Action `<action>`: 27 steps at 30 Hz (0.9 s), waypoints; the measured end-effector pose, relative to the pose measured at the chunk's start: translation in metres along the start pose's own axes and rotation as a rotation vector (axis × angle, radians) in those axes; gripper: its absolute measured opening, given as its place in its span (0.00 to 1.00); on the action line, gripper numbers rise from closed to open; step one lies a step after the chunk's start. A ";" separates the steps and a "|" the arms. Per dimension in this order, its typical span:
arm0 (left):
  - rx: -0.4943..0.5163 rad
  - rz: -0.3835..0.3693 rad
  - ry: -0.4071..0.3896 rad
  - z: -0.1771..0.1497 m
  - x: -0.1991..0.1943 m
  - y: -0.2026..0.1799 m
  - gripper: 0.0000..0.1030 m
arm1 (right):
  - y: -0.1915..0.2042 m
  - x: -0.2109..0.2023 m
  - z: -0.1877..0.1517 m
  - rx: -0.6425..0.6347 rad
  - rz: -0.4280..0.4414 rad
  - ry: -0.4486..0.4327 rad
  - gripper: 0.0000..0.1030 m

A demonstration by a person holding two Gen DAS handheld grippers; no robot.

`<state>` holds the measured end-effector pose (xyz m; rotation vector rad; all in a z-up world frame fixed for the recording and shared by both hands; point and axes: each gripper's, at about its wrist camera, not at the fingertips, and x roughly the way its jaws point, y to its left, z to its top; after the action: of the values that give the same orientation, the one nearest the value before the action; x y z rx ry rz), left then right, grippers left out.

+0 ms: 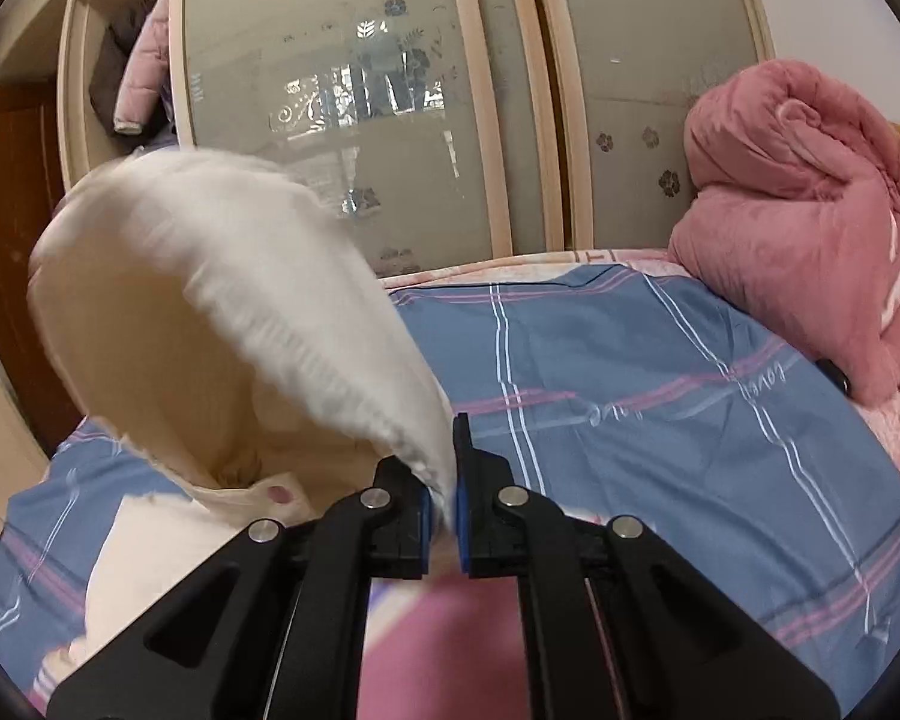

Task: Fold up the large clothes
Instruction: 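Grasp the white hood tip with the right gripper, then fold the hood down over the sleeves with the right gripper while the left gripper grasps the hood too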

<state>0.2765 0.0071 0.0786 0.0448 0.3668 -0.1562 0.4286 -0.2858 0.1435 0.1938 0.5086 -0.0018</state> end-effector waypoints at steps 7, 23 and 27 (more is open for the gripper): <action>0.233 0.125 0.097 0.055 0.112 -0.038 0.98 | -0.029 -0.019 -0.041 0.079 0.067 0.050 0.06; 0.544 -0.121 0.284 0.005 0.075 -0.079 0.10 | -0.023 -0.047 -0.093 -0.181 0.087 0.120 0.06; 0.491 -0.146 0.400 -0.046 0.072 -0.073 0.12 | -0.012 -0.055 -0.133 -0.332 0.071 0.144 0.11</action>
<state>0.3147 -0.0723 0.0092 0.5402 0.7250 -0.3820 0.3154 -0.2759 0.0542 -0.1141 0.6369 0.1664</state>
